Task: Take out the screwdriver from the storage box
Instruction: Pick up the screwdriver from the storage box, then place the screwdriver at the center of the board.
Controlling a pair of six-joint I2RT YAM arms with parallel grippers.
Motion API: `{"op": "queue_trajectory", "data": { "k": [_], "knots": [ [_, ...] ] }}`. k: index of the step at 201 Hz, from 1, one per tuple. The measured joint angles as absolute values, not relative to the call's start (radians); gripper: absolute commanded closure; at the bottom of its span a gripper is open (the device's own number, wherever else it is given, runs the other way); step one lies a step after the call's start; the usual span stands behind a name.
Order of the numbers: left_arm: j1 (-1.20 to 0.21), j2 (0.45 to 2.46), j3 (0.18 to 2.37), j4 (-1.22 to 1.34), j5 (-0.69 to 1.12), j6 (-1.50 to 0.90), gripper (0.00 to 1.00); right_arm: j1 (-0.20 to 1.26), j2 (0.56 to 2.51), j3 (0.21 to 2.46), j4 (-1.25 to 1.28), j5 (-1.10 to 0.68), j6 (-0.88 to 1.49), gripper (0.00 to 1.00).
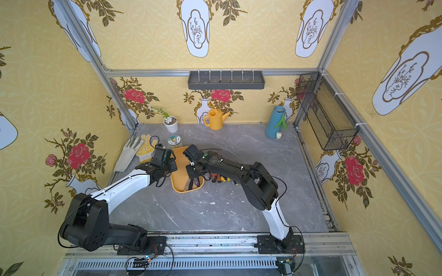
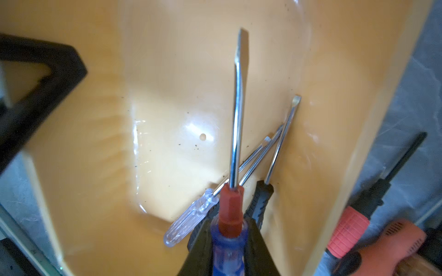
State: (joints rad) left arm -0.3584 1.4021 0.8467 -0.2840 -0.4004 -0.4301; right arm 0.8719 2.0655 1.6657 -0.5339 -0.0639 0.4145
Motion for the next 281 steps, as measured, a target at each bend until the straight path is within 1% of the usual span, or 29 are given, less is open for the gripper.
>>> {"op": "queue_trajectory", "data": {
  "k": [94, 184, 221, 281],
  "knots": [
    [-0.358, 1.404, 0.847, -0.284, -0.414, -0.429, 1.00, 0.805, 1.890, 1.570, -0.497, -0.038, 0.389, 1.00],
    [-0.358, 1.401, 0.847, -0.284, -0.416, -0.427, 1.00, 0.585, 1.807, 1.443, -0.649, 0.000, 0.352, 1.00],
    [-0.358, 1.401, 0.847, -0.285, -0.415, -0.427, 1.00, 0.519, 1.829, 1.433, -0.700, 0.013, 0.331, 1.00],
    [-0.358, 1.408, 0.850, -0.285, -0.414, -0.427, 1.00, 0.505, 1.941, 1.440, -0.736, 0.003, 0.307, 0.99]
  ]
}}
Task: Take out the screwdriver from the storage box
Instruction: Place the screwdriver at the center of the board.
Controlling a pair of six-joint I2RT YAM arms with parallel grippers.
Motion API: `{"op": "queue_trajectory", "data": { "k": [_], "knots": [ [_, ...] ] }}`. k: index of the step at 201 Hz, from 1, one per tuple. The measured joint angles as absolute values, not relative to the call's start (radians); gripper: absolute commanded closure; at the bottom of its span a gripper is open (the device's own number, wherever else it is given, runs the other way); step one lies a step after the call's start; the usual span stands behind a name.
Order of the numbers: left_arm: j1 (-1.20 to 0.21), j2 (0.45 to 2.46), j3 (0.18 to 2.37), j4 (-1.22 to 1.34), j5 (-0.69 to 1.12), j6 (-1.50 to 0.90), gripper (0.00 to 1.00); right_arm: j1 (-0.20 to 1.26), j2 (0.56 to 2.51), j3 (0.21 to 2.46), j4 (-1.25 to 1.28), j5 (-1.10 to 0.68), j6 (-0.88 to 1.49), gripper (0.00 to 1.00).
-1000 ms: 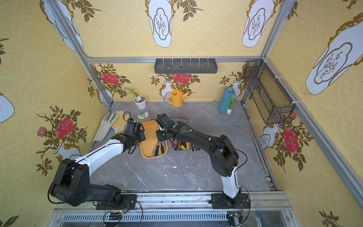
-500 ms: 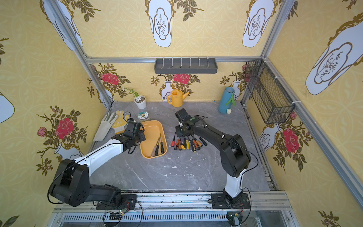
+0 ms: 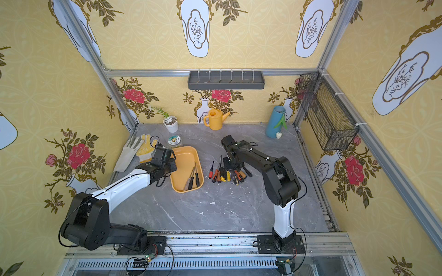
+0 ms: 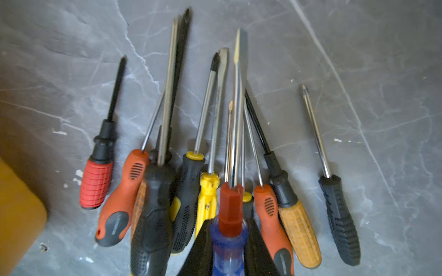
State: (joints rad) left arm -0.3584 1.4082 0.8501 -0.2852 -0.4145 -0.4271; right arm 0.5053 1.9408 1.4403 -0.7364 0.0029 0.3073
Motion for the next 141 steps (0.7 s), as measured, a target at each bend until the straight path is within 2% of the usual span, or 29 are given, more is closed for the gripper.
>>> {"op": "queue_trajectory", "data": {
  "k": [34, 95, 141],
  "knots": [
    [-0.358, 1.408, 0.851, -0.285, -0.414, -0.427, 1.00, 0.505, 1.974, 1.452, -0.736, 0.002, 0.310, 0.90],
    [-0.358, 1.405, 0.851, -0.286, -0.414, -0.427, 1.00, 0.506, 1.998, 1.464, -0.737, -0.002, 0.316, 0.65],
    [-0.358, 1.407, 0.853, -0.288, -0.414, -0.427, 1.00, 0.508, 1.998, 1.463, -0.736, -0.002, 0.337, 0.51]
  ]
}}
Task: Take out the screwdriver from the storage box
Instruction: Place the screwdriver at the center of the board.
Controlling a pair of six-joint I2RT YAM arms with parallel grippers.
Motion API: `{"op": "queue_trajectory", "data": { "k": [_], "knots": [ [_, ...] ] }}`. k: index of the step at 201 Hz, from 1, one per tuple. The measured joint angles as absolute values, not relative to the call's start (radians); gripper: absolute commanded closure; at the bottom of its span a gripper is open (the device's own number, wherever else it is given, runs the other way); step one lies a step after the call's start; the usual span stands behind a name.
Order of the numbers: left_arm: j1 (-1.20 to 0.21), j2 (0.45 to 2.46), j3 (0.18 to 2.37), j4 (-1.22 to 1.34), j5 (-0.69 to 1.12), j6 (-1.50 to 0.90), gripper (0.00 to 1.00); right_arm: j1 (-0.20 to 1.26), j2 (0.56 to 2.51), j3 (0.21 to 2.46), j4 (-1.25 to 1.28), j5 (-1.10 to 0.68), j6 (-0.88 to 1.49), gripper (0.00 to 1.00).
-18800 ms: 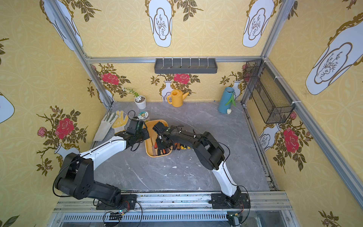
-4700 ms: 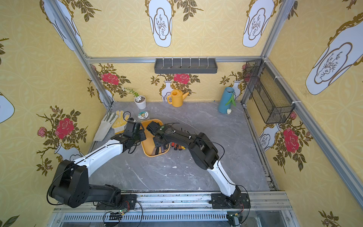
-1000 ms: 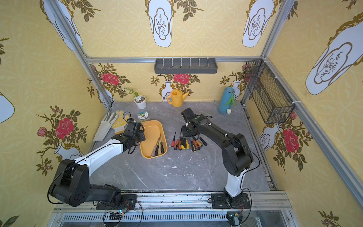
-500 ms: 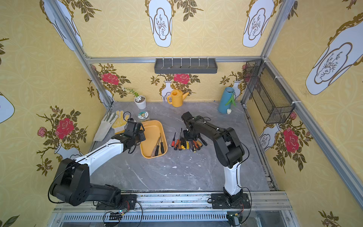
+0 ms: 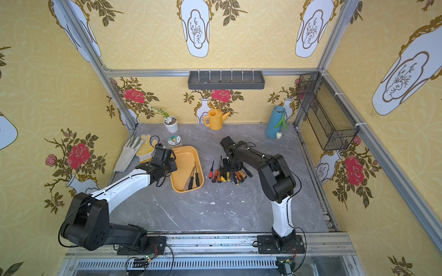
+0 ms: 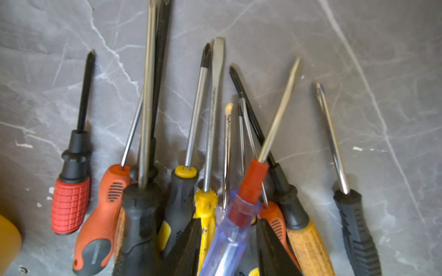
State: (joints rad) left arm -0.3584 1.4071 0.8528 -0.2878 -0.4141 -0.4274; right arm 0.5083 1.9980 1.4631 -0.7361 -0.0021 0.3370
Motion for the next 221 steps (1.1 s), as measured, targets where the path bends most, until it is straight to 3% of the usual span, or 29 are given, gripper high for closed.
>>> {"op": "queue_trajectory", "data": {
  "k": [70, 117, 160, 221],
  "knots": [
    [-0.358, 1.407, 0.855, -0.288, -0.414, -0.427, 1.00, 0.543, 1.941, 1.467, -0.717, 0.011, 0.344, 0.43],
    [-0.358, 1.405, 0.855, -0.286, -0.411, -0.431, 1.00, 0.642, 1.879, 1.521, -0.689, 0.048, 0.333, 0.42],
    [-0.358, 1.405, 0.857, -0.285, -0.402, -0.438, 1.00, 0.748, 1.889, 1.603, -0.665, 0.036, 0.310, 0.50],
    [-0.358, 1.405, 0.862, -0.284, -0.400, -0.438, 1.00, 0.841, 1.982, 1.666, -0.647, -0.036, 0.323, 0.53]
  ]
}}
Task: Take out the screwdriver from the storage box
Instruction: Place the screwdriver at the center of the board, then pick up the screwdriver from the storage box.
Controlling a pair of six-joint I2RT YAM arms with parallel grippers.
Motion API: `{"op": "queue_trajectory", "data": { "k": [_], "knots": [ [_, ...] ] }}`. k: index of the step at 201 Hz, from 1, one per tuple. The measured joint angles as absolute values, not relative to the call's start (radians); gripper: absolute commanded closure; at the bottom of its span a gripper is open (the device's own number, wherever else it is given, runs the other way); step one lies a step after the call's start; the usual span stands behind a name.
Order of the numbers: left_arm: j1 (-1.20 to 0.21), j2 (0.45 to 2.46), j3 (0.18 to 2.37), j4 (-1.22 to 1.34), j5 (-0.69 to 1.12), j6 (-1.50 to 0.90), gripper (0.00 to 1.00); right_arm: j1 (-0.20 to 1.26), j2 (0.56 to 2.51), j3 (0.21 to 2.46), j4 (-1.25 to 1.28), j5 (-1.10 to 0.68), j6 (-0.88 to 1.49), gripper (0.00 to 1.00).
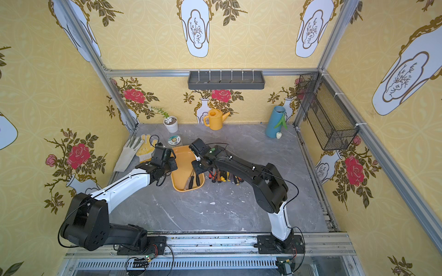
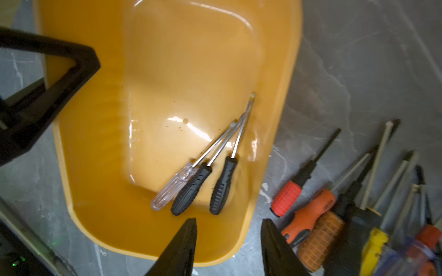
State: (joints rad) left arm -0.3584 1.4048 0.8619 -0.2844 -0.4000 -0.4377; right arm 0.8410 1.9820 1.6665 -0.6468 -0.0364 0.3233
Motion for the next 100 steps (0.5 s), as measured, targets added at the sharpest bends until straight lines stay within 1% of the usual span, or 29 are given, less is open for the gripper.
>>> {"op": "queue_trajectory", "data": {
  "k": [27, 100],
  "knots": [
    [-0.358, 1.405, 0.860, -0.284, -0.400, -0.438, 1.00, 0.867, 2.030, 1.670, -0.631, -0.081, 0.361, 0.57],
    [-0.358, 1.405, 0.858, -0.284, -0.400, -0.438, 1.00, 0.881, 2.142, 1.687, -0.601, -0.134, 0.442, 0.58]
  ]
}}
